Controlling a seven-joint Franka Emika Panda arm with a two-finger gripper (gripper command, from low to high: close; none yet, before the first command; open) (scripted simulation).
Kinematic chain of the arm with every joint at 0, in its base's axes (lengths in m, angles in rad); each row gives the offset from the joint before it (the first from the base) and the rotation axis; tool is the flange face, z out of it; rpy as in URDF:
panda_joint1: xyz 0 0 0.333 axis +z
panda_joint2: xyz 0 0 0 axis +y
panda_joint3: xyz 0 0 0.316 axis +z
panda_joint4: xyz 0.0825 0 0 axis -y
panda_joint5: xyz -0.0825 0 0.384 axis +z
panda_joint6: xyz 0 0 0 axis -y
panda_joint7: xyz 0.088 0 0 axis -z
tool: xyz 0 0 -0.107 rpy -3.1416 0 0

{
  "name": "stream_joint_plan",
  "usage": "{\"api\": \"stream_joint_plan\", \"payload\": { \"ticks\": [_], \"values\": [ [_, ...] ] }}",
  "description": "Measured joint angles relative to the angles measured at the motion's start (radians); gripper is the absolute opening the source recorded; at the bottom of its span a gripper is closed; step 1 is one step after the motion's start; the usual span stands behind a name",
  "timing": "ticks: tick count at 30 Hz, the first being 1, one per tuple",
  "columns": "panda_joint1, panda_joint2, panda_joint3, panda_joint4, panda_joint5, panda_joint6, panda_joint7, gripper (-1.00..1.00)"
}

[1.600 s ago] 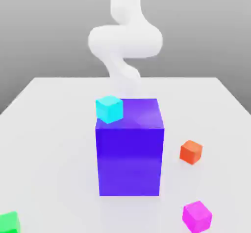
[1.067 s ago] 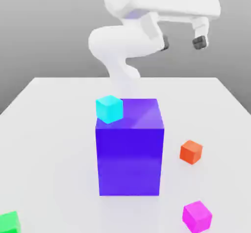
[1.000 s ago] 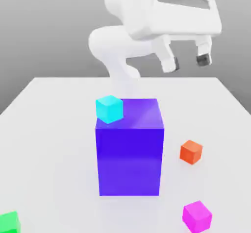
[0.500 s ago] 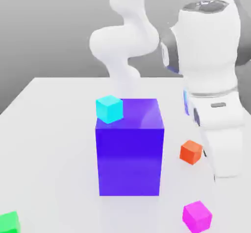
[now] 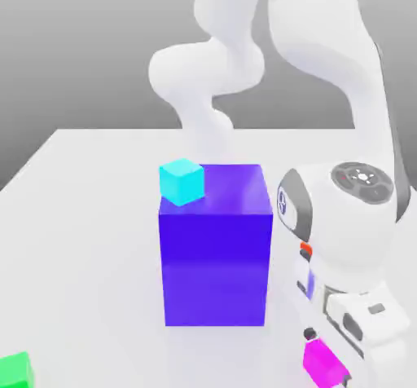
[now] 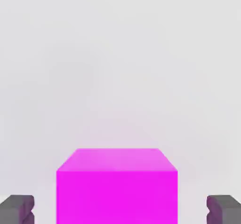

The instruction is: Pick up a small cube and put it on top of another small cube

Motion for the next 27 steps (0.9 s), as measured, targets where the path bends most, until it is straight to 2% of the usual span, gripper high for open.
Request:
{"api": "stream_joint_plan", "payload": {
  "ticks": [4, 9, 23, 26, 27],
  "values": [
    [-0.002, 0.008, 0.003, 0.002, 0.002, 0.005, -0.003, -1.0],
    [0.018, -0.137, -0.049, -0.024, -0.038, -0.117, 0.044, -1.0],
    [-0.302, -0.08, -0.401, 0.16, 0.153, -0.316, 0.422, -1.0],
    [-0.42, 0.032, -0.404, 0.227, 0.26, -0.291, 0.456, -1.0],
    [-0.448, 0.066, -0.39, 0.24, 0.288, -0.273, 0.453, 1.0]
  ]
}}
